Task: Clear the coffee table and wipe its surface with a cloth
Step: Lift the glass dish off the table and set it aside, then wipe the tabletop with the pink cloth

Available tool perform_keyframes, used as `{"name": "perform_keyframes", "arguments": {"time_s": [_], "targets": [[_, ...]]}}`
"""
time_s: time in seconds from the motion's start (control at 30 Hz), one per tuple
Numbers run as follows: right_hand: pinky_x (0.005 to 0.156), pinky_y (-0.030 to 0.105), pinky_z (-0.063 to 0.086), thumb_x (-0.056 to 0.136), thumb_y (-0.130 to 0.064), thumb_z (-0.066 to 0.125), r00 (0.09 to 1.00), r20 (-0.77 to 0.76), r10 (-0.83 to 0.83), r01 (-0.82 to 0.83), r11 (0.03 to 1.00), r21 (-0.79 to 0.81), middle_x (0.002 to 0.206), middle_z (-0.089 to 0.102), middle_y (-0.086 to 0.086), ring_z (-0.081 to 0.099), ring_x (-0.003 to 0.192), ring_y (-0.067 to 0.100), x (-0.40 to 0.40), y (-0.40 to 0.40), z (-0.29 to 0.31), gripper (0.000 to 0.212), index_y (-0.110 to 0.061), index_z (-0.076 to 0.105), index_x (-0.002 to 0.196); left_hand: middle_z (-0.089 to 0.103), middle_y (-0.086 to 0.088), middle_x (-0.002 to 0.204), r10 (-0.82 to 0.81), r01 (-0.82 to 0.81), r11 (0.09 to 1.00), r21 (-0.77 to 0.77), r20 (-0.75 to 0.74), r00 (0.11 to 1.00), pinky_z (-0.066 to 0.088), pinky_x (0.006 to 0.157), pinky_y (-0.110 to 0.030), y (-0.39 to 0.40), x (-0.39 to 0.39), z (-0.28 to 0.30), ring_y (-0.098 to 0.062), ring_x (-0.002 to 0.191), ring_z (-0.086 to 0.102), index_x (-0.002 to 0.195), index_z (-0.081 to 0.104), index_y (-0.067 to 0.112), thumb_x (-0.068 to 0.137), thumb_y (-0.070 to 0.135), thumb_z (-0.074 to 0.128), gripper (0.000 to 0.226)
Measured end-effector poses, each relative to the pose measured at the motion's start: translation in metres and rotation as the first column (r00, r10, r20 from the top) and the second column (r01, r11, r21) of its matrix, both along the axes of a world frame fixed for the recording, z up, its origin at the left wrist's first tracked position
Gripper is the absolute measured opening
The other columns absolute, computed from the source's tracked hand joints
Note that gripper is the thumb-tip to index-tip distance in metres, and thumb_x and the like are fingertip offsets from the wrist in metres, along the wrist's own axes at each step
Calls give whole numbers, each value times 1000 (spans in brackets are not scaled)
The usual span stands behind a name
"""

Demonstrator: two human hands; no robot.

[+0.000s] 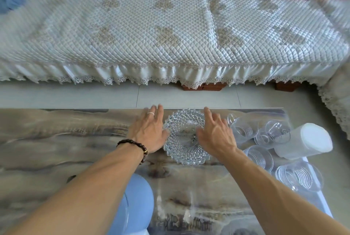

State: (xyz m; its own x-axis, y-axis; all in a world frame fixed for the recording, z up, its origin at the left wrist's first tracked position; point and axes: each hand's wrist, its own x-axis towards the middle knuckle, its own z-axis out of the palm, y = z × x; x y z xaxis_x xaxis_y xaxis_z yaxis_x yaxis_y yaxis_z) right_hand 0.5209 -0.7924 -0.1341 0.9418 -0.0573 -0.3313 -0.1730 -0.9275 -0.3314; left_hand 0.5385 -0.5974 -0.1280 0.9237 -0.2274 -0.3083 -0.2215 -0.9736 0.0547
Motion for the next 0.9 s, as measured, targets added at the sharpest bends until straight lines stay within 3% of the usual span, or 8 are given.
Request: {"name": "perform_keyframes", "arguments": {"time_s": [0.13,0.23,0.33,0.47,0.7,0.9], "targets": [[118,52,22,100,-40,41,966,202,160,-146,986,-82,160,22,10,25,144,31,-5,28,74,67,-19,7,154,21,-10,156,18,-20,1000,14,168,986,18,115,-52,34,-24,62,-30,145,12,149,10,10,96,50,31,69],[122,53,8,102,-41,36,914,294,280,-256,959,-118,164,10,7,9,150,30,-12,53,133,66,-21,3,156,18,-10,158,68,-73,997,6,278,958,9,116,-56,56,-49,108,-30,147,5,150,12,10,96,52,26,69],[121,52,1,103,-40,33,825,390,409,-357,912,-203,165,4,6,2,151,29,-31,84,197,64,-20,4,156,24,-11,156,127,-137,991,-7,418,899,9,115,-59,84,-90,165,-30,146,10,149,20,9,94,53,20,71],[120,52,-1,104,-41,29,718,479,505,-454,862,-227,166,0,5,-2,152,29,-60,138,278,62,-21,4,157,31,-11,153,229,-263,965,-8,516,825,14,114,-60,133,-146,243,-31,145,16,147,29,8,93,52,25,69],[121,51,-1,103,-44,24,476,591,651,-613,728,-307,166,-3,3,-4,152,28,-150,260,406,62,-23,0,157,29,-11,154,429,-484,870,-95,629,648,10,113,-58,239,-282,357,-30,146,14,149,25,10,95,53,18,69],[116,57,23,94,-47,24,269,725,634,-702,645,-303,159,30,9,28,145,34,-289,384,479,65,-18,31,152,11,-5,159,533,-623,763,-170,711,458,4,117,-55,323,-459,419,-25,147,0,152,12,14,94,57,6,72]]}}
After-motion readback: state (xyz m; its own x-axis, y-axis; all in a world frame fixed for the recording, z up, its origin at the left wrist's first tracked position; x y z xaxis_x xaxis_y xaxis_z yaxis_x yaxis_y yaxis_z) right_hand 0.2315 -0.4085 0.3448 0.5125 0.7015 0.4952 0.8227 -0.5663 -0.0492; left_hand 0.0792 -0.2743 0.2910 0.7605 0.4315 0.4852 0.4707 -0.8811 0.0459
